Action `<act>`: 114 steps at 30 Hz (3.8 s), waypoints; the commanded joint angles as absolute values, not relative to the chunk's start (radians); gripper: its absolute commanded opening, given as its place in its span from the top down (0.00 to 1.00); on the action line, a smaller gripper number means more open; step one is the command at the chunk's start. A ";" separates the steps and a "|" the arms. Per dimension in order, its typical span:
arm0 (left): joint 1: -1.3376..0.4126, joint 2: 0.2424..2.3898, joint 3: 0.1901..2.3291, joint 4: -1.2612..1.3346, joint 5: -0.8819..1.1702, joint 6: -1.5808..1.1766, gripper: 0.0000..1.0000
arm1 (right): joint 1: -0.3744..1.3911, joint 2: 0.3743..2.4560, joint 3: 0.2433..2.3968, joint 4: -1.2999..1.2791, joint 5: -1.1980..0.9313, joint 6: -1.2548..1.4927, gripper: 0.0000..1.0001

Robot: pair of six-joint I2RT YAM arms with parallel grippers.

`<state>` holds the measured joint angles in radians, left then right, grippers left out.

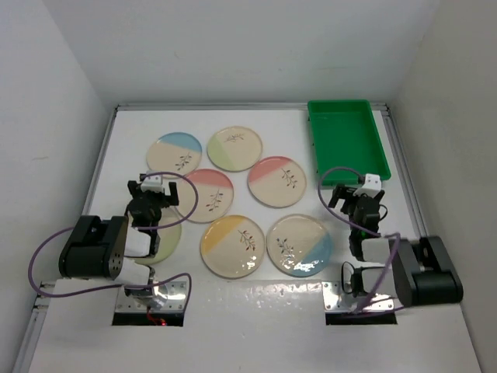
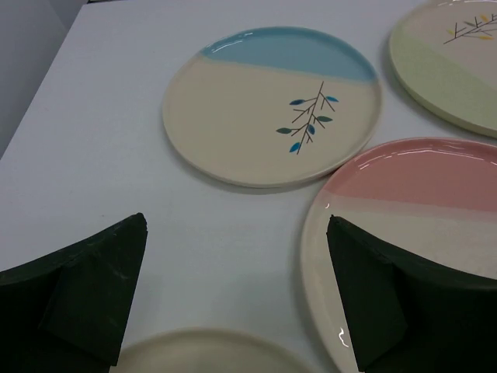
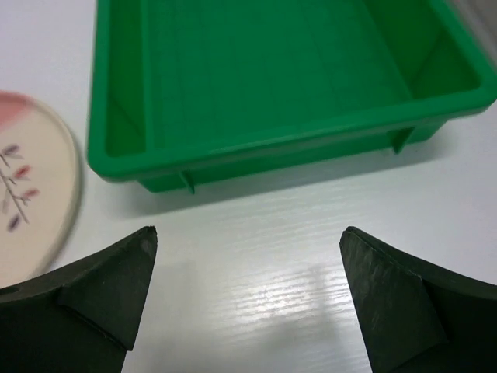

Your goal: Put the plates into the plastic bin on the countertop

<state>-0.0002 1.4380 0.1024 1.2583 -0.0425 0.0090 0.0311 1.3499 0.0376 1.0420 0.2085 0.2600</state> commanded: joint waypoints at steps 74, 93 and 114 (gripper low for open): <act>-0.813 1.911 1.494 -0.552 0.397 0.316 1.00 | 0.094 1.083 0.370 -0.266 -0.514 0.471 0.11; -0.772 1.957 1.485 -0.466 0.448 0.270 1.00 | 0.153 1.202 0.150 0.103 -0.562 0.627 0.64; -0.762 1.881 1.552 -0.624 0.640 0.371 1.00 | 0.130 1.357 0.157 0.276 -0.576 0.658 0.55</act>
<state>-0.7532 1.9518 1.4998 -0.6197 0.5247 0.3588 0.1383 1.2984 0.2008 0.2085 -0.6621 0.7029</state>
